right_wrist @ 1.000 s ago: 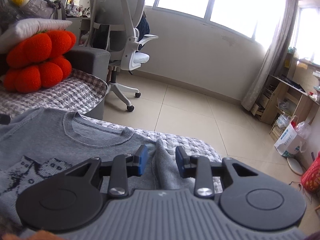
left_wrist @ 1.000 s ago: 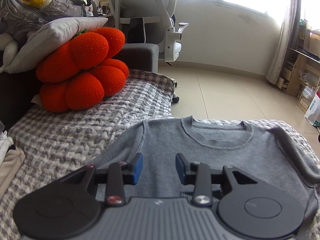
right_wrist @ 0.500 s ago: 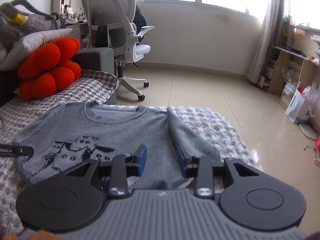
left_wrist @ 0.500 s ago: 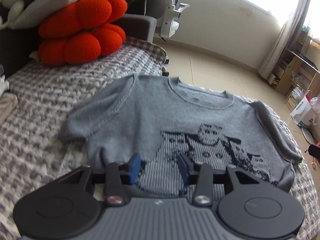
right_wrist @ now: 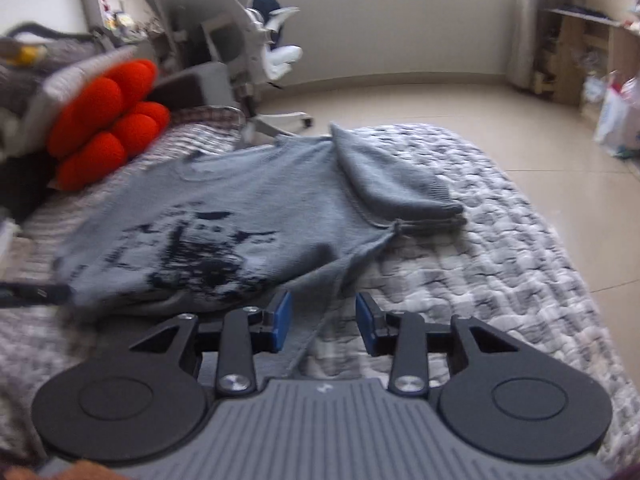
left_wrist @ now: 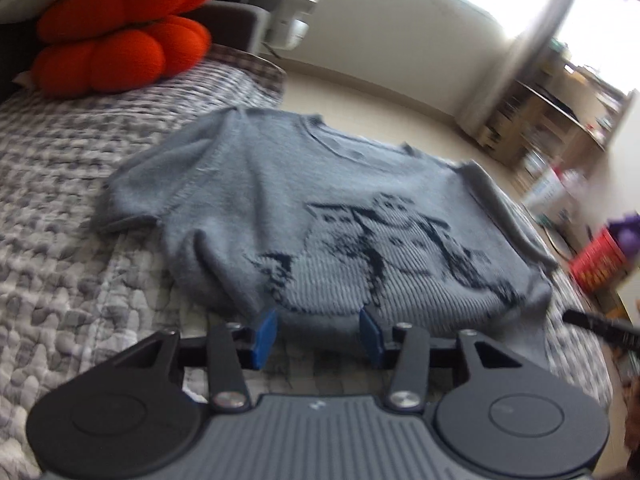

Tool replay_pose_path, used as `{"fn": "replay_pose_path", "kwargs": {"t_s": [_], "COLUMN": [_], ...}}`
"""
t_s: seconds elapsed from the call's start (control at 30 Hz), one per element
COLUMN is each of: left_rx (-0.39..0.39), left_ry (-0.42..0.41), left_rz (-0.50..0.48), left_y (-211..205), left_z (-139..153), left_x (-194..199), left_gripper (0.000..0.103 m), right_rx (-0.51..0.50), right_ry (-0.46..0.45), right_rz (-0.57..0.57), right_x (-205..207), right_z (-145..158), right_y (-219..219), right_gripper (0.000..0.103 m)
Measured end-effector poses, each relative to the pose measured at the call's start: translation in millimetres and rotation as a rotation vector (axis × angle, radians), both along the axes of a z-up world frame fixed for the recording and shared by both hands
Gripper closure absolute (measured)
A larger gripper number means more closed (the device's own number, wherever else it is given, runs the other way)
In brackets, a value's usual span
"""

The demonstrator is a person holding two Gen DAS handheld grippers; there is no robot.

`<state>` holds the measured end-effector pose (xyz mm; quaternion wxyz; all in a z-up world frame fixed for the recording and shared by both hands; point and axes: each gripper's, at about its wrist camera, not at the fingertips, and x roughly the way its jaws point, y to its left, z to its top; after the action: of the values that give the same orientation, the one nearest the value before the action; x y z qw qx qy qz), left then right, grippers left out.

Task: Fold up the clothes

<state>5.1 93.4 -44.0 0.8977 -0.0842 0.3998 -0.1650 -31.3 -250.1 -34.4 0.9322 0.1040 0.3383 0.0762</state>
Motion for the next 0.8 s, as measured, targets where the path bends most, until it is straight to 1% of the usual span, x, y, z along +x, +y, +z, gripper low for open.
{"fn": "replay_pose_path", "kwargs": {"t_s": [0.03, 0.13, 0.23, 0.33, 0.43, 0.53, 0.63, 0.67, 0.7, 0.73, 0.77, 0.8], "left_rx": [0.003, 0.012, 0.021, 0.053, 0.049, 0.036, 0.021, 0.015, 0.010, 0.008, 0.005, -0.003], "left_ry": [0.009, 0.038, 0.056, 0.052, 0.063, 0.064, 0.048, 0.037, 0.019, -0.004, -0.028, -0.051], "left_rz": [-0.025, -0.087, -0.152, -0.227, -0.284, -0.273, -0.229, -0.213, -0.201, -0.191, -0.180, -0.168], "left_y": [-0.9, -7.0, -18.5, -31.9, -39.8, -42.5, -42.7, -42.4, -41.8, -41.6, -41.7, -41.6], "left_z": [-1.7, -7.2, -11.4, -13.3, -14.2, -15.0, -14.3, -13.4, -11.6, -9.4, -7.0, -4.8], "left_x": [1.1, 4.7, 6.4, 4.1, 3.7, 5.9, 8.8, 9.3, 9.1, 8.3, 7.7, 7.8], "left_gripper": [0.056, 0.055, 0.055, 0.055, 0.054, 0.054, 0.054, 0.054, 0.054, 0.054, 0.054, 0.054], "right_rx": [0.036, 0.115, 0.116, 0.128, 0.151, 0.164, 0.154, 0.157, 0.163, 0.168, 0.172, 0.183], "right_ry": [0.009, 0.053, 0.099, 0.138, 0.169, 0.195, 0.168, 0.158, 0.149, 0.139, 0.126, 0.109], "right_rz": [0.023, 0.094, 0.176, 0.279, 0.369, 0.410, 0.403, 0.396, 0.389, 0.385, 0.378, 0.370], "right_x": [-2.1, -7.1, -12.7, -19.4, -25.8, -29.2, -32.8, -33.1, -32.6, -32.1, -31.8, -31.4], "right_z": [0.2, -2.2, -6.9, -10.6, -14.8, -22.2, -22.0, -20.8, -20.0, -18.9, -17.1, -14.9], "right_y": [-3.6, -8.6, -1.1, 9.9, 20.2, 31.0, 38.9, 40.0, 39.7, 38.9, 37.3, 35.7], "right_gripper": [0.058, 0.058, 0.058, 0.058, 0.058, 0.057, 0.056, 0.058, 0.066, 0.080, 0.086, 0.088]}}
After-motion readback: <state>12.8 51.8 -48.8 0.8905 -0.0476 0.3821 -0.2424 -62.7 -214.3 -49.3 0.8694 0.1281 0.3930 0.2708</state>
